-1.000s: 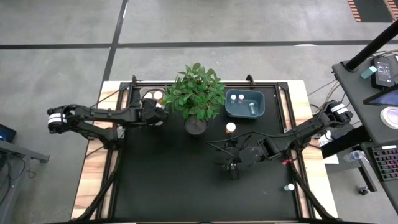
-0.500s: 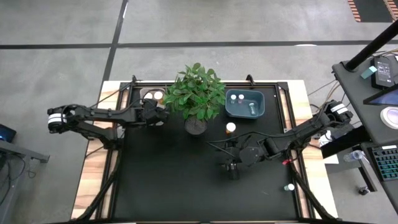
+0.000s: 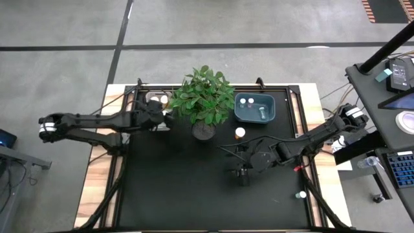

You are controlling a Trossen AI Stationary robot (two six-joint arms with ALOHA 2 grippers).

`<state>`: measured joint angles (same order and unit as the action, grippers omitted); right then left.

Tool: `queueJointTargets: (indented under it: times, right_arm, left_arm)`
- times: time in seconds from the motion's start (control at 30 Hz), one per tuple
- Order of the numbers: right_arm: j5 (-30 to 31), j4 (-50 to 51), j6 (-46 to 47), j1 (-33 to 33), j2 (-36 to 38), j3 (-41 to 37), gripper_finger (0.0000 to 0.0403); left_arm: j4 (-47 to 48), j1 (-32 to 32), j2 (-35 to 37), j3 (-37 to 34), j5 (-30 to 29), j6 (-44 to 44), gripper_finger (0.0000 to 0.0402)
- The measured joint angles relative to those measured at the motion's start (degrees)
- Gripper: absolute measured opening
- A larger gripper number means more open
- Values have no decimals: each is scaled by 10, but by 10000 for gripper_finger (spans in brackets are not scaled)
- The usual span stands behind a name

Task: Pick and place medicine bottles into bin by pill shape (circle, oval)
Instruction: Put the big orange pill bottle into the white bin

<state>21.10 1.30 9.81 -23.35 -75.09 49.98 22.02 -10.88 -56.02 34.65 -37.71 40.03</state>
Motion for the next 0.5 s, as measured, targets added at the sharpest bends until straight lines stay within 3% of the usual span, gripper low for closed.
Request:
queueJointTargets:
  times: [0.27, 0.5]
  right_arm:
    - [0, 64, 56, 0, 19, 0, 253]
    - [0, 121, 104, 0, 19, 0, 251]
  left_arm:
    - [-18, 97, 72, -1, 0, -2, 246]
    - [-63, 197, 56, -2, -4, 0, 246]
